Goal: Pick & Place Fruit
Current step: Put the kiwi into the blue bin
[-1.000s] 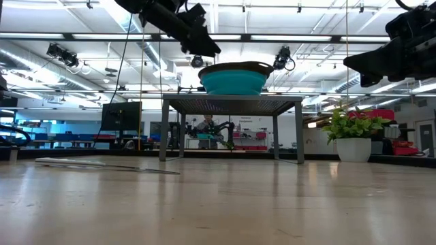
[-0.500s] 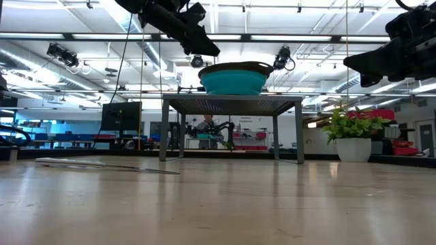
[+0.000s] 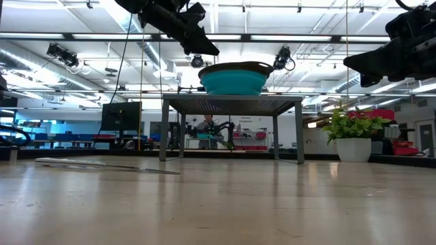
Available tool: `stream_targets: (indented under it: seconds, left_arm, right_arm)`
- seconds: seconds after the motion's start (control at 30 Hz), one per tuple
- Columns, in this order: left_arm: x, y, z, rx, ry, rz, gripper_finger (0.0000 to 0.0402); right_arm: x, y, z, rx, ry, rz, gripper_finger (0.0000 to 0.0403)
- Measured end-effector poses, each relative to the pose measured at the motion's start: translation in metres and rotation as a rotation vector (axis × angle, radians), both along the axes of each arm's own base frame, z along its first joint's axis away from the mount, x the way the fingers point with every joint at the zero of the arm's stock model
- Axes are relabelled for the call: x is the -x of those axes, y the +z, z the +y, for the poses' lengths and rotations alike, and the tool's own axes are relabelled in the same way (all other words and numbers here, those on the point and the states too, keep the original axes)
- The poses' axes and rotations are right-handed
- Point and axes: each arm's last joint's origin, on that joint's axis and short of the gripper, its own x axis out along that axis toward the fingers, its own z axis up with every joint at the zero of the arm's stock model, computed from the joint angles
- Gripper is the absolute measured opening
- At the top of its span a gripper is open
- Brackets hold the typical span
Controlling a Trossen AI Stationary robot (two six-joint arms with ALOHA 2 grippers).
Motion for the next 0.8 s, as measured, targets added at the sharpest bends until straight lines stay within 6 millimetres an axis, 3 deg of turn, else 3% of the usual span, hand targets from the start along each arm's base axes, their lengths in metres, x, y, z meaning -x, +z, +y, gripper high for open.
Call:
stream_targets:
  seconds: [0.43, 0.8]
  left_arm:
    - [-0.0001, -0.0002, 0.0001, 0.000, 0.000, 0.001, 0.0007]
    - [0.0003, -0.0015, -0.0008, 0.001, -0.026, 0.013, 0.0005]
  right_arm:
    - [0.0000, -0.0001, 0.0000, 0.000, 0.000, 0.000, 0.0007]
    - [0.0000, 0.0000, 0.0000, 0.000, 0.000, 0.000, 0.0007]
